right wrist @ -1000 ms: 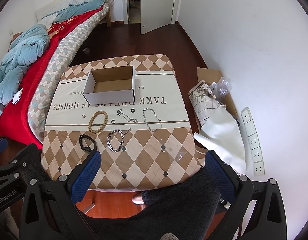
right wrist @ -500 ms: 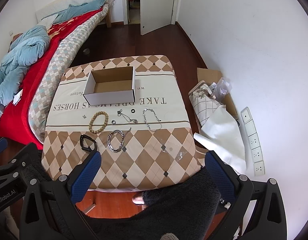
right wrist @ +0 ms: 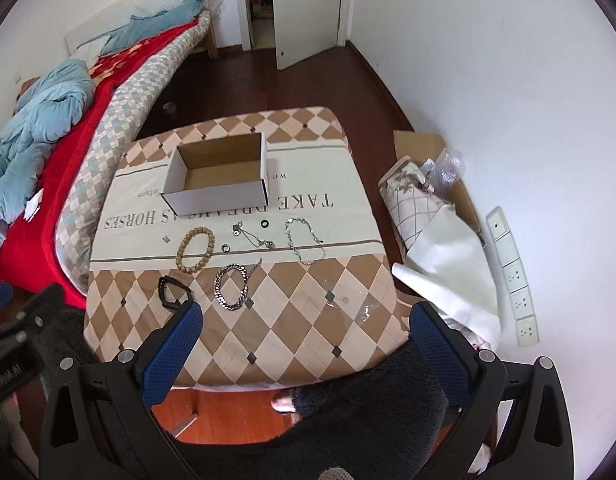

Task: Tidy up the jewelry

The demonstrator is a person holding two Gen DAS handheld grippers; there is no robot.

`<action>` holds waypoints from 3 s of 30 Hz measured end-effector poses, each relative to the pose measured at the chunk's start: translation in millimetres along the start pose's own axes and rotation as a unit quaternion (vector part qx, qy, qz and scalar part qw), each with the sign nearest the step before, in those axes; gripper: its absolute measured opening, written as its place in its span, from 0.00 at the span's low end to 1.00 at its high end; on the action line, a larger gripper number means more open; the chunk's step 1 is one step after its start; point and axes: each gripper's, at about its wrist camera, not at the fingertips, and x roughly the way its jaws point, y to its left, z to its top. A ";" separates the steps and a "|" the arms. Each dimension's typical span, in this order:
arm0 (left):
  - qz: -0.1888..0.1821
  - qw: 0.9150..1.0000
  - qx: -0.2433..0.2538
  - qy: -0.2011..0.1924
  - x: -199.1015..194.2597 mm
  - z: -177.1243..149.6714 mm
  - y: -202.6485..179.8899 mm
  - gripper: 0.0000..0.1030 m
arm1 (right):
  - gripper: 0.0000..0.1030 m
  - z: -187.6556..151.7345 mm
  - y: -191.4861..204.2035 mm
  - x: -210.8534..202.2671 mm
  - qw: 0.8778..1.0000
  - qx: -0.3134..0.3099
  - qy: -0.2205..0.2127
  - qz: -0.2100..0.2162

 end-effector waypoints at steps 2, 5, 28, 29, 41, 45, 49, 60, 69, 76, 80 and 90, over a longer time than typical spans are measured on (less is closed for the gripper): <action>0.019 1.000 -0.001 0.002 16.4 4.4 5.1 1.00 | 1.00 4.0 0.9 18.5 1.000 0.005 0.010 0.009; 0.044 0.999 0.008 0.020 47.7 7.3 8.0 1.00 | 1.00 9.9 6.0 52.1 1.000 0.005 0.024 0.011; -0.010 0.978 0.098 0.182 262.3 38.2 -31.7 0.58 | 0.66 -4.9 54.3 253.3 0.986 0.050 0.154 0.035; -0.012 0.976 0.110 0.188 267.9 37.6 -36.5 0.54 | 0.67 -7.5 56.6 257.4 0.985 0.052 0.157 0.037; 0.006 0.969 0.164 0.184 275.4 29.9 -50.8 0.06 | 0.03 -19.4 50.8 248.3 0.990 0.038 0.135 -0.004; 0.020 0.971 0.155 0.178 271.2 25.8 -37.9 0.06 | 0.03 -24.5 24.8 246.5 0.986 0.073 0.147 0.022; 0.028 0.976 0.140 0.164 259.1 21.9 -23.8 0.06 | 0.04 -27.5 22.1 244.9 0.987 0.065 0.143 0.025; 0.022 0.986 0.113 0.117 219.0 29.9 -7.2 0.06 | 0.03 -18.3 30.5 234.2 0.990 0.079 0.105 0.058; -0.015 0.995 0.080 0.065 167.4 55.3 -7.6 0.06 | 0.03 12.1 43.7 186.6 0.994 0.054 0.046 0.087; -0.057 0.996 0.069 0.029 130.9 94.6 -13.9 0.06 | 0.03 55.5 47.6 145.0 0.992 0.036 0.000 0.120; -0.068 0.995 0.070 0.013 124.6 122.3 -19.7 0.06 | 0.03 89.7 51.9 127.7 0.991 0.026 -0.024 0.133; -0.082 0.994 0.066 0.037 166.0 179.5 -31.6 0.06 | 0.03 167.5 72.2 142.7 0.990 -0.011 -0.035 0.133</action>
